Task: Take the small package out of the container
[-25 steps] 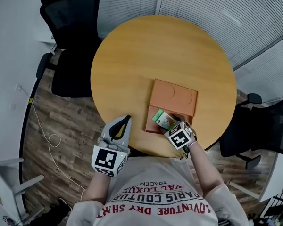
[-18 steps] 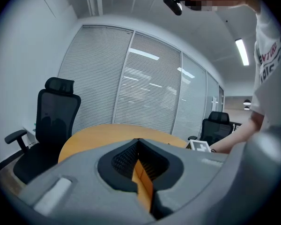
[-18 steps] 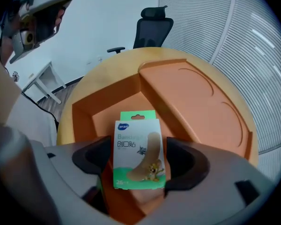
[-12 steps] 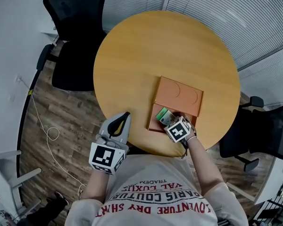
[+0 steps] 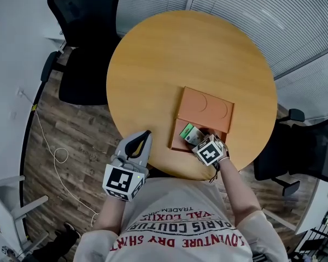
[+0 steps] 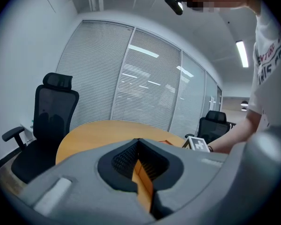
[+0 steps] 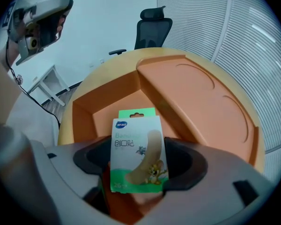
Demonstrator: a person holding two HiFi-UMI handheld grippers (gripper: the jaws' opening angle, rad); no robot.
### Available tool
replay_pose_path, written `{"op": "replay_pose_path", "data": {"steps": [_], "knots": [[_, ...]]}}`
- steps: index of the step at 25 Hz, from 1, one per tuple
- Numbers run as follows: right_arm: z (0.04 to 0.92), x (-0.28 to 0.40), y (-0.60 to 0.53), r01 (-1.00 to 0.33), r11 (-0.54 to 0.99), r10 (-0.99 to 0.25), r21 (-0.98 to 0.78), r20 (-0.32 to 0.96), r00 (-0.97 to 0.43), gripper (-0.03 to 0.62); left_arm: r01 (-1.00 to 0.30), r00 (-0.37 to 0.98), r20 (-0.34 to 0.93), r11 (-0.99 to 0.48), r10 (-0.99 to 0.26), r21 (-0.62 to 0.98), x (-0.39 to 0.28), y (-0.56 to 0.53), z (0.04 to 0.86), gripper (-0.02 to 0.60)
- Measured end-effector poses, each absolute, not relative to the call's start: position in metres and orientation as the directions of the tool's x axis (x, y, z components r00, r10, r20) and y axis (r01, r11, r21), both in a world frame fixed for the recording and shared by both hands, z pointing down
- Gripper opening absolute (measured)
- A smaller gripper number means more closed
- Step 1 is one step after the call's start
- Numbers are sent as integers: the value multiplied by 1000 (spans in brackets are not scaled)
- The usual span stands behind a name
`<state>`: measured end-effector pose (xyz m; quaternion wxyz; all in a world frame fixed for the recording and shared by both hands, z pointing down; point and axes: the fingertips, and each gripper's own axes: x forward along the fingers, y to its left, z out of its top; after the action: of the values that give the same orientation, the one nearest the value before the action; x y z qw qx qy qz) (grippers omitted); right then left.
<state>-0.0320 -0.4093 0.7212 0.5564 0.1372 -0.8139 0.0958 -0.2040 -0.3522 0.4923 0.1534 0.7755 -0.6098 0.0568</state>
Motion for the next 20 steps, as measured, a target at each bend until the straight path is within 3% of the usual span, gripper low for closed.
{"op": "replay_pose_path", "data": {"steps": [12, 20], "knots": [[679, -32, -399, -228, 973, -136, 41, 897, -420, 357, -964, 240, 253, -201, -937, 171, -183, -358, 478, 9], [618, -21, -405, -300, 952, -225, 58, 798, -559, 357, -971, 217, 230, -186, -949, 147, -159, -360, 457, 11]]}}
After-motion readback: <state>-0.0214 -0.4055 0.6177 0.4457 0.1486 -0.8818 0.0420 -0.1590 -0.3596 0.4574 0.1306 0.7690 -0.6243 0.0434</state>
